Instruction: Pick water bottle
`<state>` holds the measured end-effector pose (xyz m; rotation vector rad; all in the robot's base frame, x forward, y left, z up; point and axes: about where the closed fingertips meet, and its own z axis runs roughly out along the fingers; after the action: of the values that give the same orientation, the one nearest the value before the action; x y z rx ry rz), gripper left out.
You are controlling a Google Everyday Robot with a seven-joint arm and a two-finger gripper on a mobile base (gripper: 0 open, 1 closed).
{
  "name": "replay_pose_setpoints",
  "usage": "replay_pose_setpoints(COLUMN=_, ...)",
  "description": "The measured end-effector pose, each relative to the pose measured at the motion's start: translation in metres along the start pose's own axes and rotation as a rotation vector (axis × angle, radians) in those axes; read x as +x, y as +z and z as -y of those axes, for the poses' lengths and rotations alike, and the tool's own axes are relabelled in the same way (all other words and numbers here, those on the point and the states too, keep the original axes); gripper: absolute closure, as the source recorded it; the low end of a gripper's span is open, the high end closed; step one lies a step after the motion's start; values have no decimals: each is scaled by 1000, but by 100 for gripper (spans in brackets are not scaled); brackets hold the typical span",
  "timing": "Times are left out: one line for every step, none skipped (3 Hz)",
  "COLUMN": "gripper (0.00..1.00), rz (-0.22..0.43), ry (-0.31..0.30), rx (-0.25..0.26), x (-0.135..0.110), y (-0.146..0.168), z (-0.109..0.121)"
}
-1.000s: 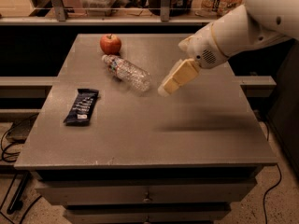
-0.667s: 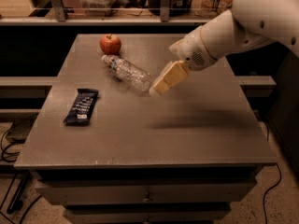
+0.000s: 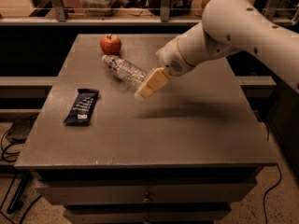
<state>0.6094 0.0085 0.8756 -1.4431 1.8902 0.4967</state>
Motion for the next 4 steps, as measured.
replay_pose_setpoints(gripper=0, rz=6, ry=0, rx=-1, x=-1, y=27, z=9)
replay_pose_setpoints(gripper=16, rz=14, ry=28, rx=-20, x=2, y=48, z=16)
replay_pose_setpoints(gripper=39, rz=21, ry=44, rx=-36, x=1, y=60, z=18)
replay_pose_setpoints(gripper=63, rz=25, ry=40, rx=-29, x=-3, y=61, z=23)
